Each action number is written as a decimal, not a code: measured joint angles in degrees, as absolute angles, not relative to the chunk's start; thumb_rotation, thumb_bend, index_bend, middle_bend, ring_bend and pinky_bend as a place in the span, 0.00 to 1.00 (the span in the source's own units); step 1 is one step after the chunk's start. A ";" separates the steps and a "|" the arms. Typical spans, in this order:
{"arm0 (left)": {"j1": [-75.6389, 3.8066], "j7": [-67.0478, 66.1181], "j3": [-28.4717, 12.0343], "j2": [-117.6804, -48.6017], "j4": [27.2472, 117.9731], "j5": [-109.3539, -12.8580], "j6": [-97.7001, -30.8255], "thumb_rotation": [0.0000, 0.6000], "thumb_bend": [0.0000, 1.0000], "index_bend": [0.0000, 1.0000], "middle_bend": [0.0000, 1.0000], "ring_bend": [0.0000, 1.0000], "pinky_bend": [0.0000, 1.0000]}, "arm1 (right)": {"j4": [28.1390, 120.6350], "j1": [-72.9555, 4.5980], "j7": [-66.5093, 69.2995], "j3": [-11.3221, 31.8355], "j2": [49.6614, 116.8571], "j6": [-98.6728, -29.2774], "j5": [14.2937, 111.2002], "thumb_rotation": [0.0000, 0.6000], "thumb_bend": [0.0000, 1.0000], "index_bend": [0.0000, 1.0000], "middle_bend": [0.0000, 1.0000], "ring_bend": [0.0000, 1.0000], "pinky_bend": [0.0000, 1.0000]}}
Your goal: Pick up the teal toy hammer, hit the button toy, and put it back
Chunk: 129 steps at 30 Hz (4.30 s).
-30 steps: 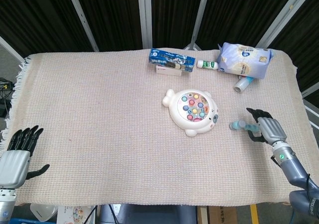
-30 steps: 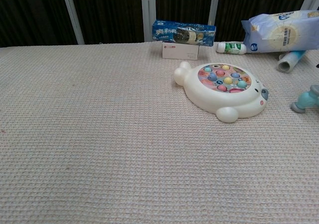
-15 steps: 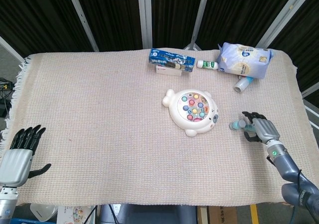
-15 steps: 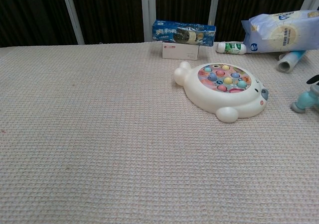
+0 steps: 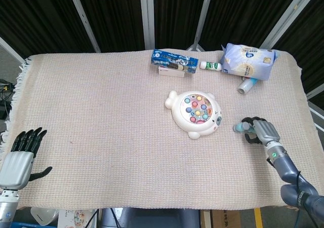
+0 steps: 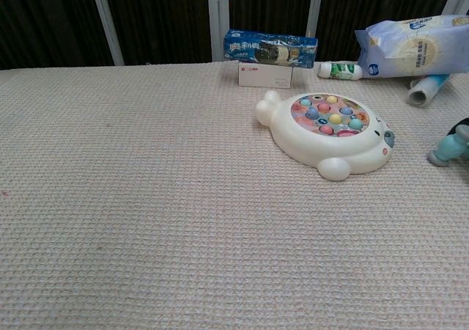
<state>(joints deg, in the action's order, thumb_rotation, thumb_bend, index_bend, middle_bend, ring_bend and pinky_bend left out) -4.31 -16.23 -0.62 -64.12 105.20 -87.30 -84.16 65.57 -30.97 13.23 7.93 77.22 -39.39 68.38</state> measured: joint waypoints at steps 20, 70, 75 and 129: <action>-4.47 -15.85 -0.73 -64.55 104.49 -87.04 -84.40 1.00 0.13 0.00 0.00 0.00 0.00 | 64.78 -31.10 13.09 7.79 77.97 -39.74 68.47 1.00 0.50 0.38 0.39 0.24 0.19; -5.17 -17.14 -0.88 -65.02 104.89 -86.15 -83.85 1.00 0.13 0.00 0.00 0.00 0.00 | 61.50 -31.75 17.00 8.02 79.45 -40.48 71.10 1.00 0.72 0.73 0.65 0.45 0.31; -5.34 -17.29 -0.87 -65.06 104.91 -86.14 -83.62 1.00 0.13 0.00 0.00 0.00 0.00 | 62.99 -31.71 18.33 8.20 78.53 -41.80 72.56 1.00 0.75 0.79 0.70 0.49 0.33; -6.11 -14.52 -0.48 -66.14 102.19 -85.10 -81.78 1.00 0.13 0.00 0.00 0.00 0.00 | 78.65 -68.94 -19.53 -0.57 70.99 -26.88 33.83 1.00 0.78 0.90 0.78 0.57 0.39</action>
